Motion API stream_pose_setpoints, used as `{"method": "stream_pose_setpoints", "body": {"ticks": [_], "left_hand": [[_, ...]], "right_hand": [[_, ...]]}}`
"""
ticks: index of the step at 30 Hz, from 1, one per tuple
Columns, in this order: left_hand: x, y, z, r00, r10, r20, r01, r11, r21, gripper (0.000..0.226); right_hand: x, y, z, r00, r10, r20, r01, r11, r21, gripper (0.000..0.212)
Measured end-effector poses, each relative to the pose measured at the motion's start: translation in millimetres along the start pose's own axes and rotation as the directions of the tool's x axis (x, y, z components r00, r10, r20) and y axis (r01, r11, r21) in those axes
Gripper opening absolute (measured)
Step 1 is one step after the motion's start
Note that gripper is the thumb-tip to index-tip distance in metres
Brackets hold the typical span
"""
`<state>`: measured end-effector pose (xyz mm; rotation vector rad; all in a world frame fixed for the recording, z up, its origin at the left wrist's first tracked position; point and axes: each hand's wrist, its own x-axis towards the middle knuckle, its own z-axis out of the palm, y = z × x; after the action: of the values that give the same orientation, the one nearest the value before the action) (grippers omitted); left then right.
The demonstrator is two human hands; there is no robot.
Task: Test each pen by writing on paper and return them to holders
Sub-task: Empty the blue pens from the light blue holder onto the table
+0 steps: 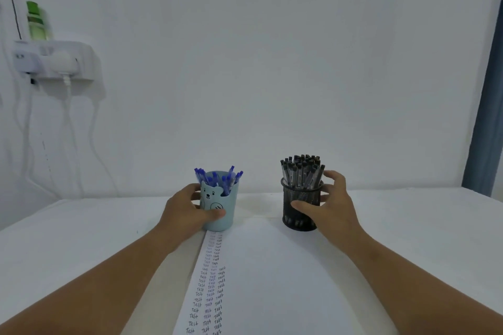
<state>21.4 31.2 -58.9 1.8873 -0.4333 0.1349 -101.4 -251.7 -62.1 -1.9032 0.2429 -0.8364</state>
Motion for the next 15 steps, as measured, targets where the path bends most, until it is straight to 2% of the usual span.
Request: {"method": "stream_pose_setpoints", "body": {"ticks": [5, 12, 15], "left_hand": [[-2, -18, -10, 0.997, -0.025, -0.078, 0.025, 1.0, 0.0, 0.063], [-6, -21, -8, 0.999, 0.02, -0.044, -0.016, 0.996, 0.088, 0.067], [-10, -21, -9, 1.0, -0.003, 0.03, -0.001, 0.99, 0.139, 0.087]], "right_hand": [[5, 5, -10, 0.998, 0.017, -0.057, -0.015, 1.0, 0.027, 0.086], [9, 18, -20, 0.998, 0.025, -0.054, -0.024, 1.0, 0.012, 0.084], [10, 21, -20, 0.999, 0.035, -0.036, -0.035, 0.999, 0.018, 0.082]]}}
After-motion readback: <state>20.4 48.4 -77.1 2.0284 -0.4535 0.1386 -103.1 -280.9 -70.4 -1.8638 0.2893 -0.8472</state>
